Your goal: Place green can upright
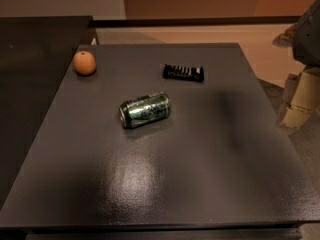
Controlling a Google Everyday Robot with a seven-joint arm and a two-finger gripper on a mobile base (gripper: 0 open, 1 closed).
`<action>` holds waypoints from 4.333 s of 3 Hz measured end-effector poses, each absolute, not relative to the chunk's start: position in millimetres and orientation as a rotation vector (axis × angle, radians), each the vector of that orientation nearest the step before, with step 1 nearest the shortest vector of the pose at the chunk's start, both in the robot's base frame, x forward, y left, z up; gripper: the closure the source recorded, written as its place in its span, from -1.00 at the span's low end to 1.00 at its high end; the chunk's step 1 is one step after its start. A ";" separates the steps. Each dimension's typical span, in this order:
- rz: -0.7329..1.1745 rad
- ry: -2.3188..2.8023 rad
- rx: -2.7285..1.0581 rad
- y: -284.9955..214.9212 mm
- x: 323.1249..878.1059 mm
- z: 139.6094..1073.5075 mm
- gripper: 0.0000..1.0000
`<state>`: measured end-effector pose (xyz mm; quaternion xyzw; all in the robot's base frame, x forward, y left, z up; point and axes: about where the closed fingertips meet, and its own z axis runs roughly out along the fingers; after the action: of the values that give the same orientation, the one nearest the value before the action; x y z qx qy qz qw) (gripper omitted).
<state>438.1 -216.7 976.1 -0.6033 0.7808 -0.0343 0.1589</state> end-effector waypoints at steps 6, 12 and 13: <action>-0.066 1.890 -2.164 -56.4 502.1 923.6 -1.00; -0.011 1.802 -2.432 36.3 488.6 838.9 -0.63; -0.015 1.810 -2.429 37.7 490.0 837.9 -0.19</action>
Offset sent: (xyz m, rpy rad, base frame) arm 0.0184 0.0544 -0.0076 -0.0118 -0.0350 0.1464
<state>490.0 37.7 837.9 -0.8007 0.5965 -0.0050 0.0563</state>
